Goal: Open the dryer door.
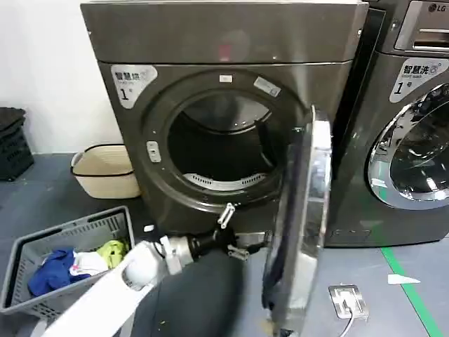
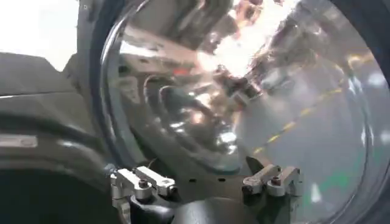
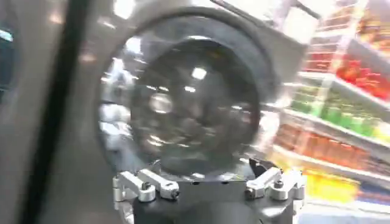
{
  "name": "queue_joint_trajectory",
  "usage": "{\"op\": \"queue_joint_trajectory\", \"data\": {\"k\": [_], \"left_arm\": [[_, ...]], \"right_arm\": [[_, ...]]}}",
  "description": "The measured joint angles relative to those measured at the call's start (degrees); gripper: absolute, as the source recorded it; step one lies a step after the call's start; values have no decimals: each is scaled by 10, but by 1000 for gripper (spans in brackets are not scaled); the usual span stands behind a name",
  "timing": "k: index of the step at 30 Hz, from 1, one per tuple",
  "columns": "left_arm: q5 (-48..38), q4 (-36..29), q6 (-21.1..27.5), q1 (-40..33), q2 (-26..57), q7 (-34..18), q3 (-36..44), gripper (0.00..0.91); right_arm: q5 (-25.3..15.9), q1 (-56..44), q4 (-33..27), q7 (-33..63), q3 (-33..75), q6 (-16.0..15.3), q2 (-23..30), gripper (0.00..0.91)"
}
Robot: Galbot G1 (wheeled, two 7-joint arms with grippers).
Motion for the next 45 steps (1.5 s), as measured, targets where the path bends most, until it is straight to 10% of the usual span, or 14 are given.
{"op": "queue_joint_trajectory", "data": {"k": [15,45], "left_arm": [[13,61,1,-66,-72,-15,82,907],[57,239,3,-179,-236,-50,175,907]], "right_arm": [[-126,16,-33,192,122,-73,116,907],[-148,-5,-91,242,170,-40,196,907]]}}
